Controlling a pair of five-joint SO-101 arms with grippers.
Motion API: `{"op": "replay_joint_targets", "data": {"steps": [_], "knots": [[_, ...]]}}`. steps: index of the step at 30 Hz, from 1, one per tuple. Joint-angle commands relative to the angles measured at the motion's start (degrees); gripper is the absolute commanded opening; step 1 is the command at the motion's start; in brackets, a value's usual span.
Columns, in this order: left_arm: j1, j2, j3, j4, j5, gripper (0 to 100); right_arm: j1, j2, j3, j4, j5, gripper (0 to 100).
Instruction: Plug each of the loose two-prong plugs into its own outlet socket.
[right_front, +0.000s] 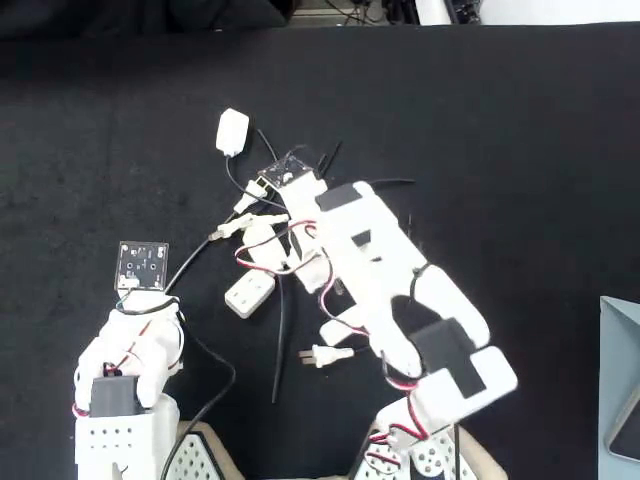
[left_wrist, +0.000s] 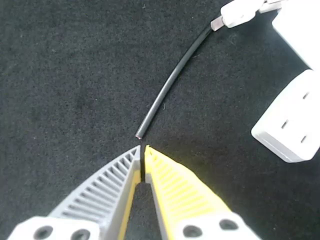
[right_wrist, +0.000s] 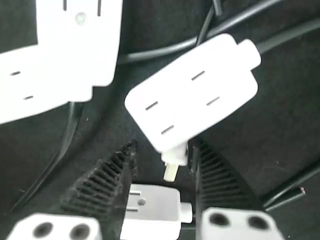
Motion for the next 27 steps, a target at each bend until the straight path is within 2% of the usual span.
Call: {"op": "replay_joint_targets", "data": {"steps": [1,6,11,14,27], "knots": [[0.22,0.26,1.01,0.09,0.26,3,2.29,1.98,-4.35,-0.53,0.0,17.0],[0.22,0.26,1.01,0.09,0.26,3,4.4,5.23,-5.32,-0.26,0.35,16.2],[0.22,0.26,1.01,0.09,0.26,3,4.48,5.58,-5.32,-0.26,0.44,1.3],[0.22,0.26,1.01,0.09,0.26,3,4.31,4.0,-5.32,1.32,0.44,1.1],[0.22,0.26,1.01,0.09,0.26,3,4.48,-29.32,-4.97,20.31,0.53,1.1]]}}
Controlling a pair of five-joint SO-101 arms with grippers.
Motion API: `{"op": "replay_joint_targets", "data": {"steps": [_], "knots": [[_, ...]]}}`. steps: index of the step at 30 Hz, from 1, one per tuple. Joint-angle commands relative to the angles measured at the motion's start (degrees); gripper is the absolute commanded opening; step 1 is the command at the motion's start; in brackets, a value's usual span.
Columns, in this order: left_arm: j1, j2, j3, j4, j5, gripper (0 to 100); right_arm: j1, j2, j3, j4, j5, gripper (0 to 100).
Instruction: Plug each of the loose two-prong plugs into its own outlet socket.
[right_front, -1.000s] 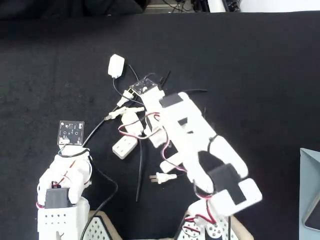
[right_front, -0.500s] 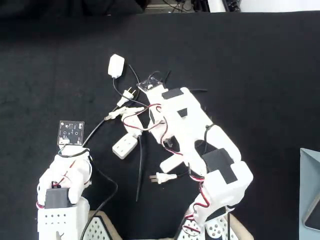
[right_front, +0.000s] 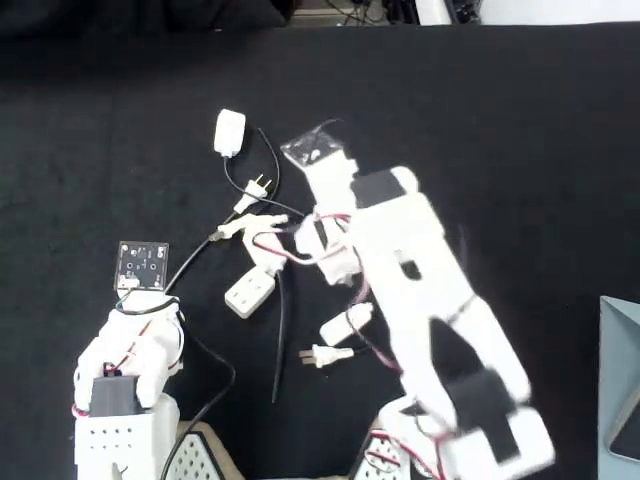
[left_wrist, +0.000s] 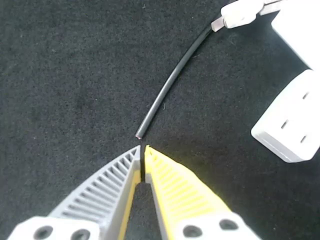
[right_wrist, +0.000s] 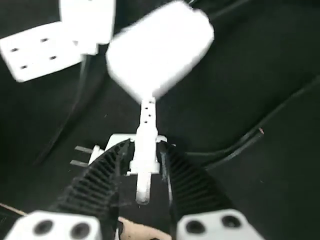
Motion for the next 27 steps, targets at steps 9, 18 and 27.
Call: {"op": "replay_joint_targets", "data": {"steps": [9,18,27], "knots": [[0.22,0.26,1.01,0.09,0.26,3,3.96,-20.09,-2.33,10.99,0.44,1.1],[0.22,0.26,1.01,0.09,0.26,3,8.79,-41.36,-2.33,13.89,4.4,1.1],[0.22,0.26,1.01,0.09,0.26,3,8.7,-54.02,-1.98,13.89,4.04,1.1]]}}
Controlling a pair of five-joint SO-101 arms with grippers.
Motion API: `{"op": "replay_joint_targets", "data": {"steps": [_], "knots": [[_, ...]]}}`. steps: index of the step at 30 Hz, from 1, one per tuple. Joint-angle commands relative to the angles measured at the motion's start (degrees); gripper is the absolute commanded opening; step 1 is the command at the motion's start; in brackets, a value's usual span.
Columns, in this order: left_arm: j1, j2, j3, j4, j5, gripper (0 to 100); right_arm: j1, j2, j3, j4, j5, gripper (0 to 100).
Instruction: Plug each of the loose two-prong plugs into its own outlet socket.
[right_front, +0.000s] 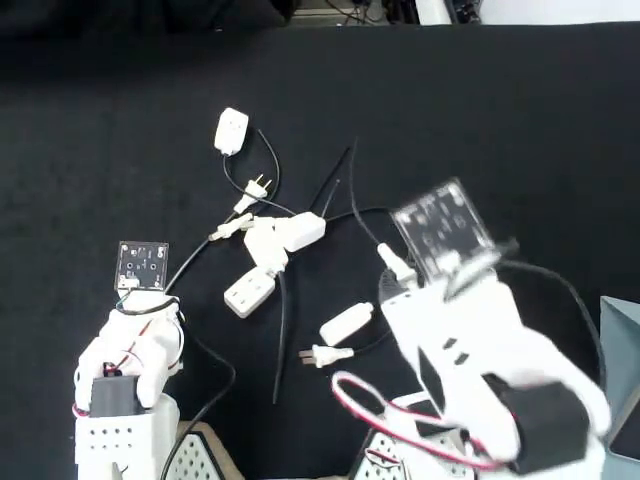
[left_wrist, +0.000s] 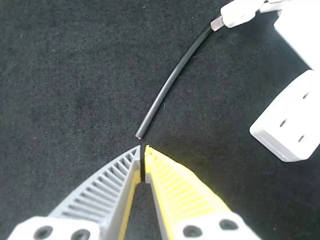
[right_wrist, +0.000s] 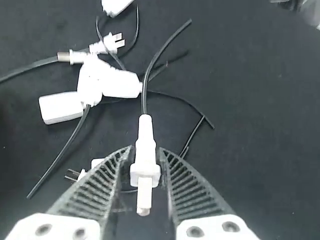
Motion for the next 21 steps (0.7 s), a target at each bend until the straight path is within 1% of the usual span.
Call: {"op": "replay_joint_targets", "data": {"steps": [1,4,6,12,15,18,21], "knots": [[0.22,0.26,1.01,0.09,0.26,3,0.7,-2.15,-1.63,0.7,0.0,1.1],[0.22,0.26,1.01,0.09,0.26,3,0.53,-2.07,2.42,-0.53,0.09,1.1],[0.22,0.26,1.01,0.09,0.26,3,0.53,-2.15,7.43,-3.52,0.35,1.1],[0.57,0.0,1.01,0.18,0.26,3,0.7,-2.15,28.18,-14.86,0.53,1.1],[0.04,0.35,1.01,0.35,0.18,3,1.49,-2.07,35.65,-19.52,4.92,1.1],[0.66,-0.18,1.01,3.25,0.18,3,4.84,-1.98,39.08,-22.33,8.79,1.1],[0.31,-0.18,0.75,3.43,0.18,3,8.35,-1.98,41.36,-24.44,12.22,1.1]]}}
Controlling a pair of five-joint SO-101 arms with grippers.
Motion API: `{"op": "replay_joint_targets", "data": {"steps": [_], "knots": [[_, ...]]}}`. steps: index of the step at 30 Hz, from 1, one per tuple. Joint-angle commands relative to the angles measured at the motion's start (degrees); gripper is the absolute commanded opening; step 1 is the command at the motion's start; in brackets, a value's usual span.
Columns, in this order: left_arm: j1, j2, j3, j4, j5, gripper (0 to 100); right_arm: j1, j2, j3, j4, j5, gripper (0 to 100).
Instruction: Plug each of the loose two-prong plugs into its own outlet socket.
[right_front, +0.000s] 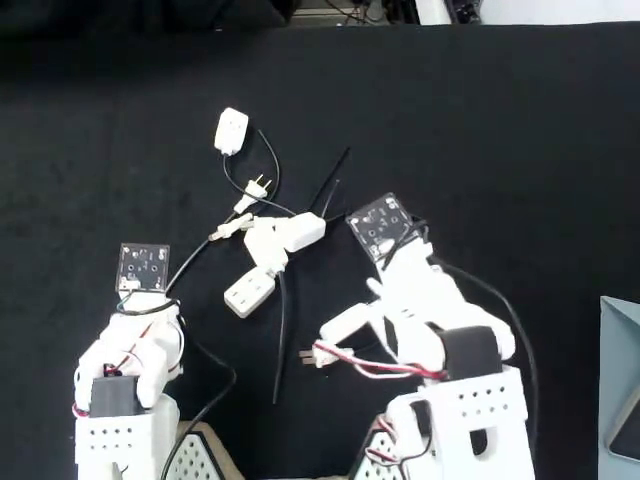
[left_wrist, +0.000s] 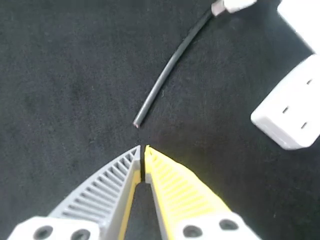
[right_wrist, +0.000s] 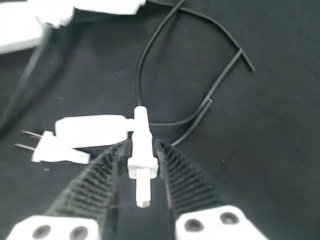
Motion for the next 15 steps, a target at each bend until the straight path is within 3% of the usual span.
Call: {"op": "replay_joint_targets", "data": {"steps": [1,7,15], "knots": [[0.31,-0.18,0.75,0.35,0.18,3,4.13,-0.22,1.36,-3.6,3.6,1.1],[0.31,-0.18,0.66,0.18,0.09,3,6.42,5.76,0.57,-8.97,3.16,1.2],[0.31,-0.18,0.92,0.53,0.0,3,10.46,33.36,-9.71,-9.67,1.76,1.3]]}}
